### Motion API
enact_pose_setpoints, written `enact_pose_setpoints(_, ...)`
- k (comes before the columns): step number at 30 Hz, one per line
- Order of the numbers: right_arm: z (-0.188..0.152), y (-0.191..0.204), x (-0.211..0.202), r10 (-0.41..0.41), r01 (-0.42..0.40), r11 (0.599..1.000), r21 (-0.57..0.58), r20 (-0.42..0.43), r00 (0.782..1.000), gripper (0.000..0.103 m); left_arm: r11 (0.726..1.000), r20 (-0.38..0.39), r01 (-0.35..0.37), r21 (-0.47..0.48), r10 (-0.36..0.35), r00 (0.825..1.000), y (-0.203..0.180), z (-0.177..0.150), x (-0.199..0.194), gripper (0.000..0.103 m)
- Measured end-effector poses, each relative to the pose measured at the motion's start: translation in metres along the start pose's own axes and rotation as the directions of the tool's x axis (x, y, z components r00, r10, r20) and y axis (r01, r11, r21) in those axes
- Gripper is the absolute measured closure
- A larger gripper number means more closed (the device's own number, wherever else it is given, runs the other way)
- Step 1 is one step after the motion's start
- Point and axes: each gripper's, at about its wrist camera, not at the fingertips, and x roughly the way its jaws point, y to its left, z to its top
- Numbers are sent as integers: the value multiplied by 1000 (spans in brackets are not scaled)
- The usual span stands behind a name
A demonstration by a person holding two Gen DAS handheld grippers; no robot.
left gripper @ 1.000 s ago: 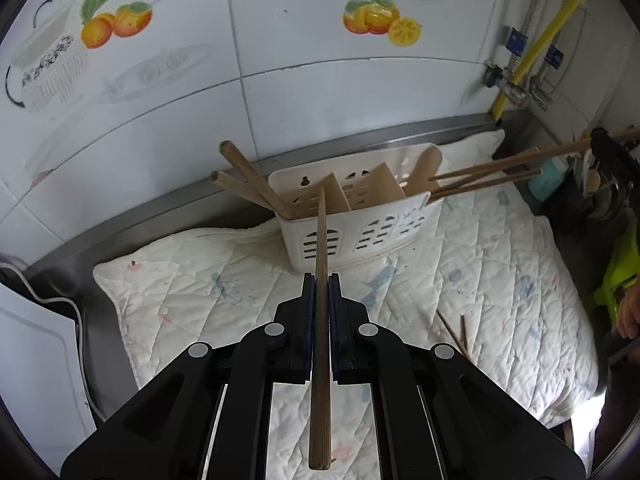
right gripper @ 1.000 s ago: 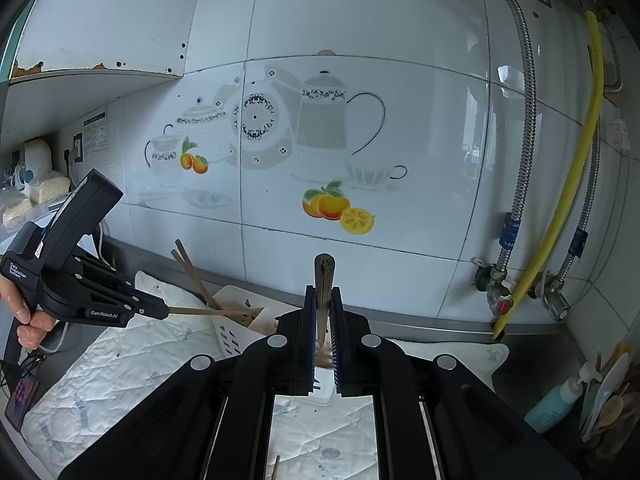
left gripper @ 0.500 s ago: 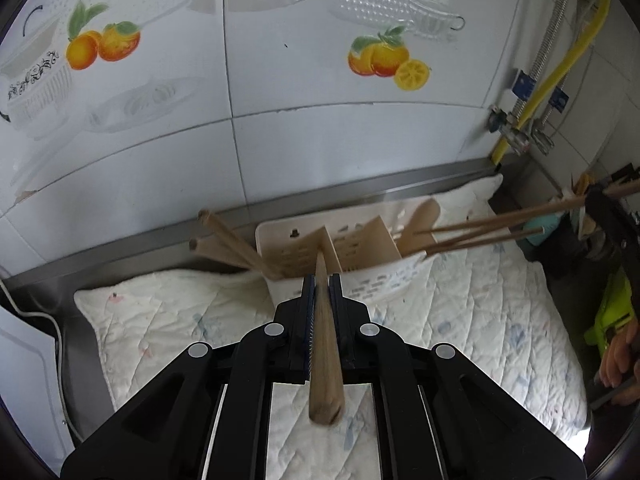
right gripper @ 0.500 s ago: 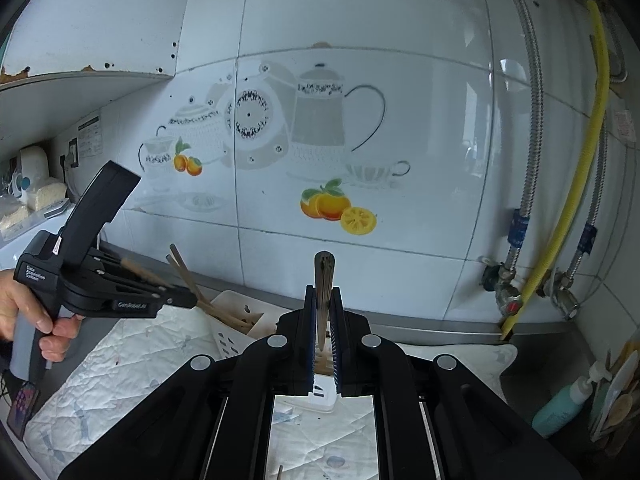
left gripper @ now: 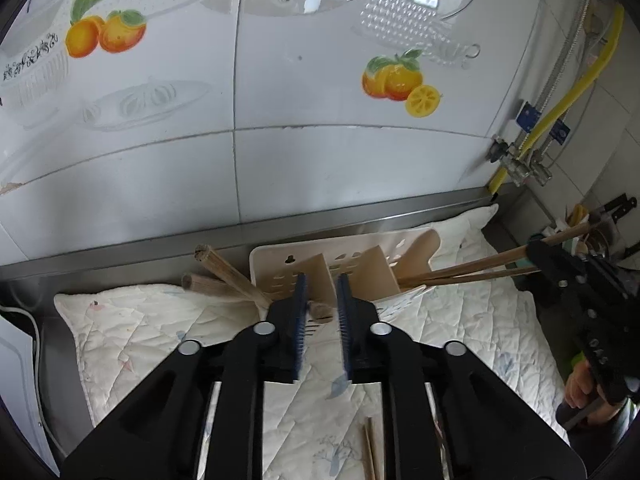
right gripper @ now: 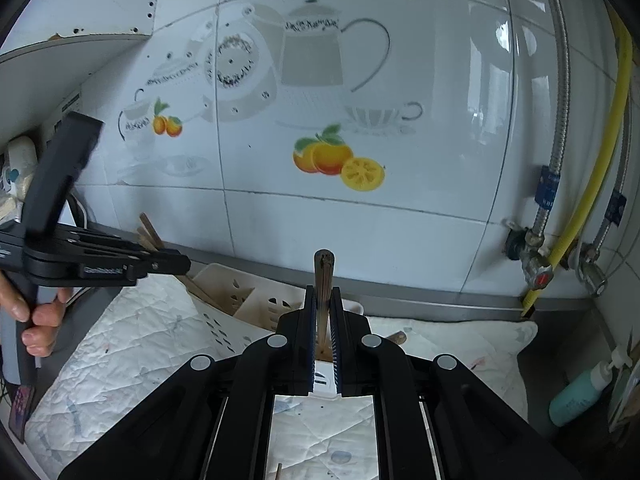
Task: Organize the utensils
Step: 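Open the right gripper to release its chopstick in the holder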
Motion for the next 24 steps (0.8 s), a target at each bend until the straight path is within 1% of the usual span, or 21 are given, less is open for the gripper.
enact_pose_setpoints(2,-1,-1,1,-7,7,1000,2,1,1000,96,1000,14,6,4,-6,1000,-1,0,-4,74)
enact_pose_setpoints(3,-2,-2,1,-11,11,1000,5,3,1000,94,1000,28,10,6,-11,1000,-2,1,-8,71)
enact_pose_setpoints(5,-2,-4,-3,-16,16,1000,10,11,1000,92,1000,49,14,13,-14,999,-3,1,-15,69)
enact_pose_setpoints(7,-2,-4,-9,-16,16,1000,17,21,1000,85,1000,77,17,10,-18,997,-4,1,-25,68)
enact_pose_setpoints(8,-2,-4,-14,-17,16,1000,20,29,999,82,1000,88,21,8,-22,996,-4,0,-31,66)
enact_pose_setpoints(12,-5,1,-38,-18,18,1000,9,61,998,80,1000,155,9,26,-13,988,-9,-12,-61,61)
enact_pose_setpoints(14,-11,4,-52,-23,24,1000,-4,70,997,76,1000,173,8,26,-12,985,-11,-22,-74,58)
enact_pose_setpoints(19,-40,12,-86,-8,9,1000,-7,71,997,73,1000,174,6,25,-10,985,-16,-69,-97,52)
enact_pose_setpoints(22,-71,19,-103,0,1,1000,-10,51,999,73,1000,156,-3,31,-2,988,-18,-103,-104,51)
enact_pose_setpoints(24,-90,25,-109,1,0,1000,-21,35,999,73,999,144,13,30,-17,989,-19,-129,-106,51)
